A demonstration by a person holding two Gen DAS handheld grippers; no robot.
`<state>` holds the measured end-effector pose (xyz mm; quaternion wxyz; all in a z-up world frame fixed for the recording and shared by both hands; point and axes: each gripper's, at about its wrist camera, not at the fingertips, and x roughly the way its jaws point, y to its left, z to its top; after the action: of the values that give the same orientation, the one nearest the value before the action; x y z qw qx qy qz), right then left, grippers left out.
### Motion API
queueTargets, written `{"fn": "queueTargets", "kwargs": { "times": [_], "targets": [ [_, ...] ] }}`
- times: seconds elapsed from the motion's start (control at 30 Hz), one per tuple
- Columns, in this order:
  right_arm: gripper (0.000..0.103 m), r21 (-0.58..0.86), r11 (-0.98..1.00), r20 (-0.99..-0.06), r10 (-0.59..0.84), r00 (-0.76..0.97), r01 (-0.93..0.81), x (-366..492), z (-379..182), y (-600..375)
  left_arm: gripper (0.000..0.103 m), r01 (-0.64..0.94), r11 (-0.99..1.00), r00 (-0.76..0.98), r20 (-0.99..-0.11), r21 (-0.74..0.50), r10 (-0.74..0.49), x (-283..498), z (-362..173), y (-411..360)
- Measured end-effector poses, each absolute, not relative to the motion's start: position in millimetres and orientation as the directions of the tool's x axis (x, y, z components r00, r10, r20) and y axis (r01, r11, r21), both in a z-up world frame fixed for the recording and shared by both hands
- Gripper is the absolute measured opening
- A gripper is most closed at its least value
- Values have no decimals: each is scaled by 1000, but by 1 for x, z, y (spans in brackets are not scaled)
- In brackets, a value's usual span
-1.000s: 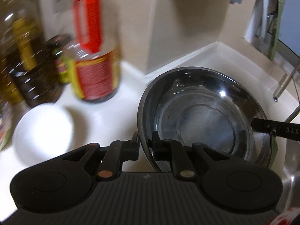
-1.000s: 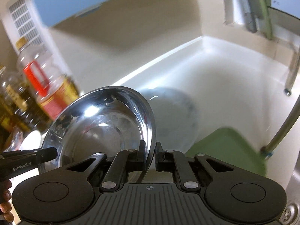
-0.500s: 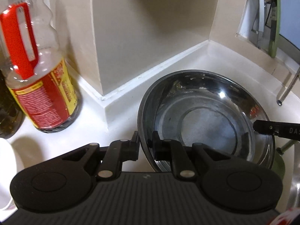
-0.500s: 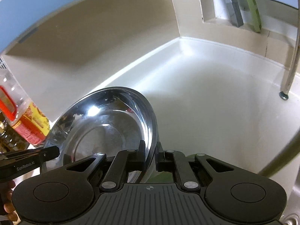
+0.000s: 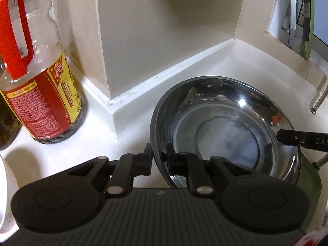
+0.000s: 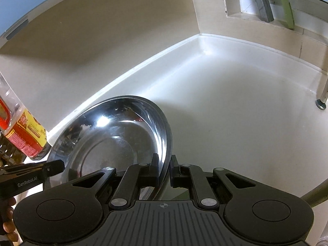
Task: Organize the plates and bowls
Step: 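Lift the steel plate with the left gripper and carry it over the white plate, then lower the steel plate onto the white plate and open the left gripper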
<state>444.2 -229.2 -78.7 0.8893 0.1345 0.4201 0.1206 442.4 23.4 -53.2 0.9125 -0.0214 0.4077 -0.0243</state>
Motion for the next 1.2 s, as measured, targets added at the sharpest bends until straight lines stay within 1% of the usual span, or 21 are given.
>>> {"fn": "queueTargets", "kwargs": {
  "times": [0.2, 0.5, 0.77, 0.9, 1.07, 1.13, 1.17, 1.2],
  "targets": [
    [10, 329, 937, -711, 325, 624, -114, 444, -79, -228, 12, 23, 997, 663, -745, -70, -68, 439, -55, 26],
    [12, 212, 967, -733, 253, 631, -141, 444, -84, -211, 12, 21, 997, 663, -746, -75, -70, 439, -62, 27],
    [13, 140, 974, -718, 224, 659, -178, 440, -95, -200, 12, 26, 999, 683, -729, -43, -49, 439, -67, 22],
    [13, 139, 973, -711, 227, 666, -183, 436, -99, -200, 12, 29, 999, 684, -728, -40, -49, 438, -66, 21],
    [14, 149, 973, -700, 230, 676, -177, 434, -95, -200, 12, 49, 999, 713, -701, 10, -28, 436, -57, 17],
    [15, 159, 973, -685, 231, 691, -167, 433, -91, -203, 14, 54, 999, 717, -696, 5, -36, 435, -53, 17],
    [19, 163, 973, -677, 231, 699, -164, 432, -88, -204, 17, 58, 998, 720, -693, 3, -39, 435, -50, 18],
    [24, 167, 973, -670, 233, 705, -162, 432, -85, -205, 18, 63, 998, 722, -691, 0, -46, 434, -48, 18]
  ]
}}
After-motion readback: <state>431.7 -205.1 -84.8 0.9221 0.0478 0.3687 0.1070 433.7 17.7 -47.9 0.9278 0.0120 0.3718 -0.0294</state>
